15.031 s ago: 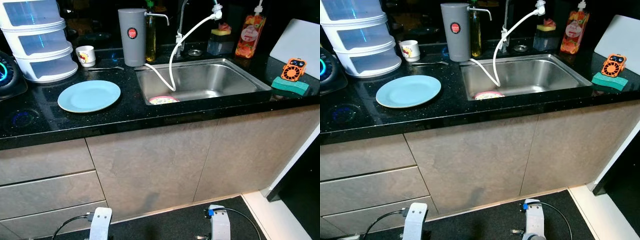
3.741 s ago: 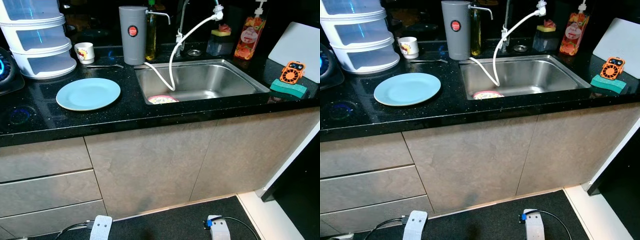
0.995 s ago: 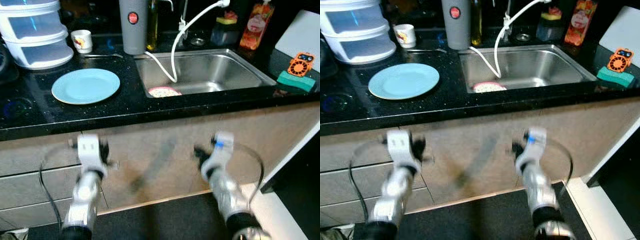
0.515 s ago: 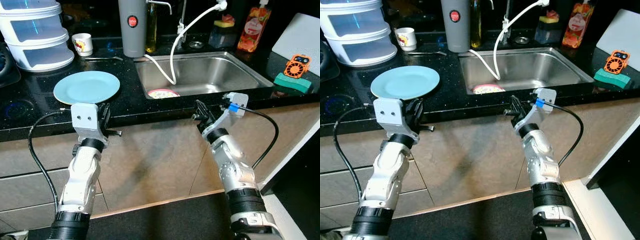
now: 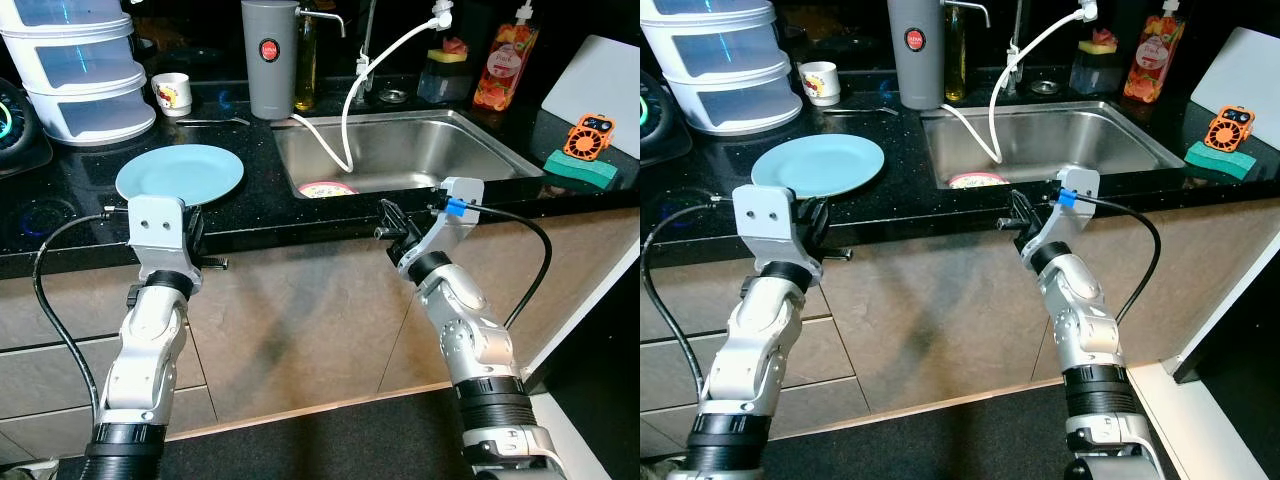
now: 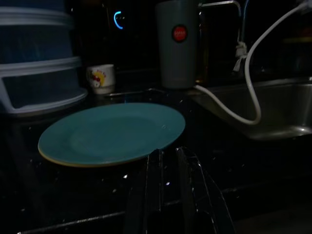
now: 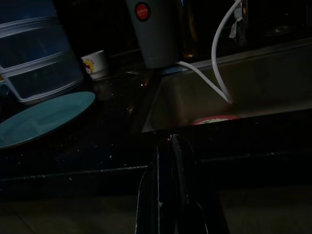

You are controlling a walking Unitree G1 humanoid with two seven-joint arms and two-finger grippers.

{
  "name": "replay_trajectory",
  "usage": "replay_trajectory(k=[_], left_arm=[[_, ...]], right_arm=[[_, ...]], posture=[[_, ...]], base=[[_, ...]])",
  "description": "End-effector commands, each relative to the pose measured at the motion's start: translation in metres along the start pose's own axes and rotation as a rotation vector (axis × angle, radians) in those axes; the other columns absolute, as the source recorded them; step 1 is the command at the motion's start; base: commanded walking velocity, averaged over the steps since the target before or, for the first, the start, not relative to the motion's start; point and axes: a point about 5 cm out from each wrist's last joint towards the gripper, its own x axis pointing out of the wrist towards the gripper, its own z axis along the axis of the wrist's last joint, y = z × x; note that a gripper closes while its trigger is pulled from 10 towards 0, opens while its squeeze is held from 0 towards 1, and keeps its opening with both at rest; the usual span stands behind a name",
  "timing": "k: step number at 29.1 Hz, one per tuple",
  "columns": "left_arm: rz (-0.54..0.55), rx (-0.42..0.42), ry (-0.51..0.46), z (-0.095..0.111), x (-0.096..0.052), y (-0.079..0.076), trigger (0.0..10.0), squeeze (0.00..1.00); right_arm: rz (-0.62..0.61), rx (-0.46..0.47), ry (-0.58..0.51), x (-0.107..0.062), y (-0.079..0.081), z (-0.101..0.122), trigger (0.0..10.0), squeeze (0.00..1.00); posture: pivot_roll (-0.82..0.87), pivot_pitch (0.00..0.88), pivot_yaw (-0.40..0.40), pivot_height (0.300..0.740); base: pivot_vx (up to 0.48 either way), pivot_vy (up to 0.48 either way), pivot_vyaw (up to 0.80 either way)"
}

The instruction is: Kitchen organization

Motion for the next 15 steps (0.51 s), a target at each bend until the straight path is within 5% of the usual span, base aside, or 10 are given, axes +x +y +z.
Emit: replay_trajectory(k=[1,15], left_arm=[[-0.004,0.010,0.002,0.0020,-0.0001,0.0010,10.0,0.00],[-0.024,0.019,0.029,0.0017,-0.0028,-0.0032,10.0,0.00]], right_arm=[[0.001,-0.006,0.014,-0.0025,0.0007,-0.0019,10.0,0.00],[0.004,0.001,0.041,-0.0056,0.0036,-0.0065,10.0,0.00]], posture=[[-0.05,0.085,-0.030,0.740],[-0.05,0.089,-0.029,0.740]], base=[[0.000,0.000,0.00],[0.000,0.000,0.00]])
